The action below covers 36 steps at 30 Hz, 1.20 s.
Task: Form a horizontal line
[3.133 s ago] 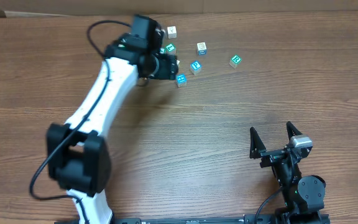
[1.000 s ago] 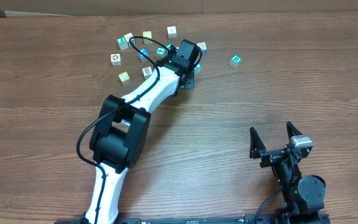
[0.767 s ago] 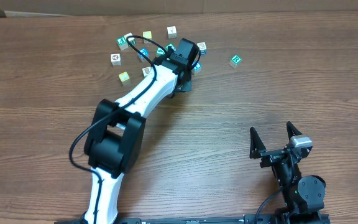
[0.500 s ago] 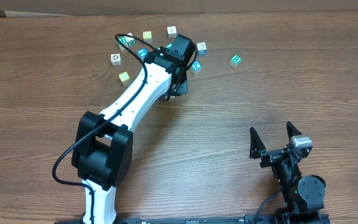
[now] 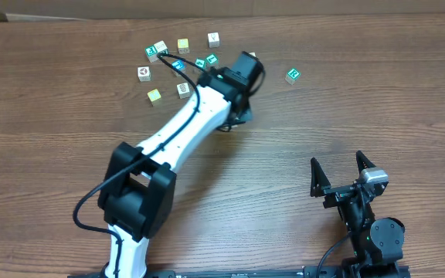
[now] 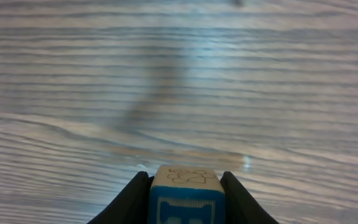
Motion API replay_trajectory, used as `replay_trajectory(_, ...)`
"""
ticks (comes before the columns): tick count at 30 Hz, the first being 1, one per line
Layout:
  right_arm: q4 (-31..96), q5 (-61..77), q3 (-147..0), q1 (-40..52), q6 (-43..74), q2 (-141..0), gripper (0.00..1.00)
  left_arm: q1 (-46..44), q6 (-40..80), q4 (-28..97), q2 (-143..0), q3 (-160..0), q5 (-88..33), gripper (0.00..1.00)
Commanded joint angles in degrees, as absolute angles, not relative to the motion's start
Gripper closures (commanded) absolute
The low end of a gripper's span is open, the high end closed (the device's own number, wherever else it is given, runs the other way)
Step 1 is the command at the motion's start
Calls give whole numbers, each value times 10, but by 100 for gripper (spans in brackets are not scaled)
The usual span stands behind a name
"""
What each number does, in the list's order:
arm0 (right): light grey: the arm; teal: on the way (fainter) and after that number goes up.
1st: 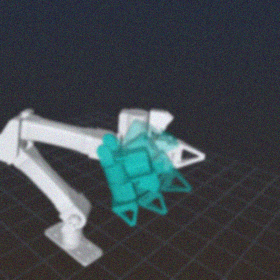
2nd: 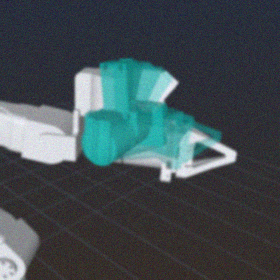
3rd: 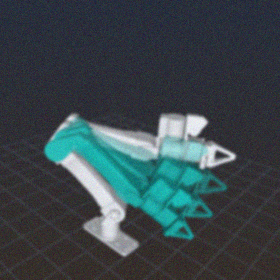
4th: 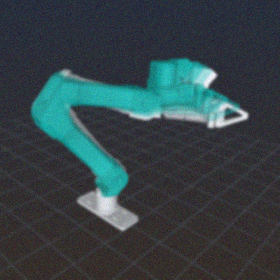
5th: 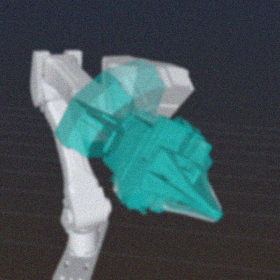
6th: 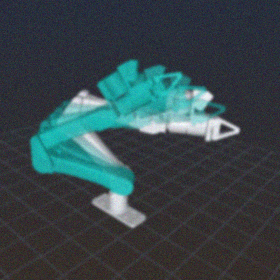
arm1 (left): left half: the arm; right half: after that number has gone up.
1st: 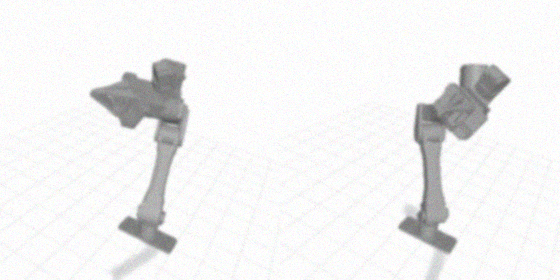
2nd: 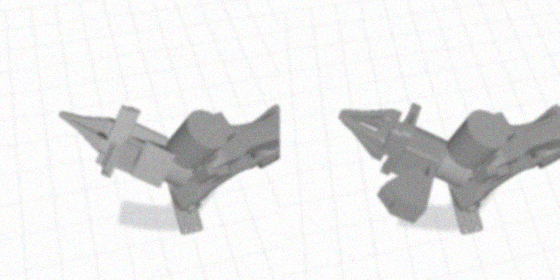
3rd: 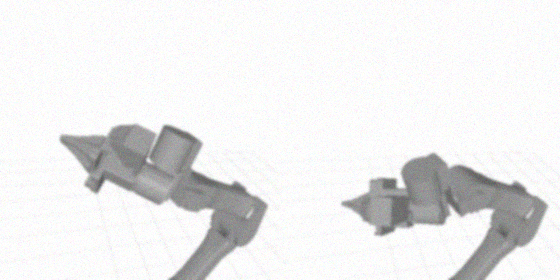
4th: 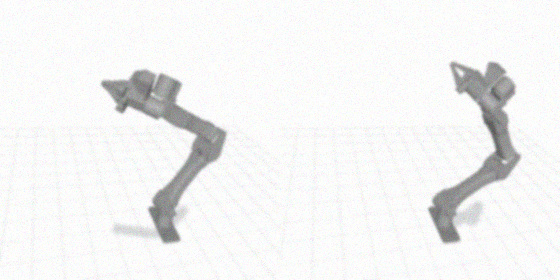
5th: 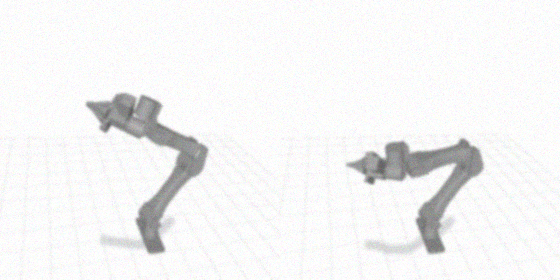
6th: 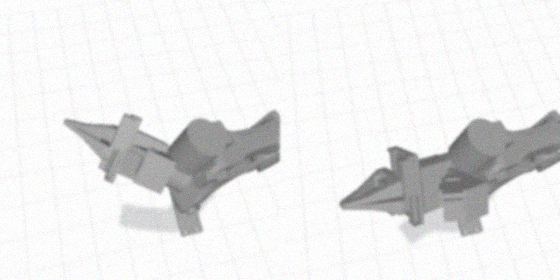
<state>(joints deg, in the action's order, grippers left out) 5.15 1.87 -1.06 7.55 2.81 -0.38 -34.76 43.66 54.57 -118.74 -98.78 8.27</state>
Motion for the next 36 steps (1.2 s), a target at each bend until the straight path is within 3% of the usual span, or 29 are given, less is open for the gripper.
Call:
replay_trajectory(1, 48, 12, -5, 78, 30, -2, 0, -376, 455, 541, -1192, -994, 136, 73)
replay_trajectory(36, 48, 12, -5, 78, 30, -2, 0, -400, 448, 473, -1292, -994, 137, 69)
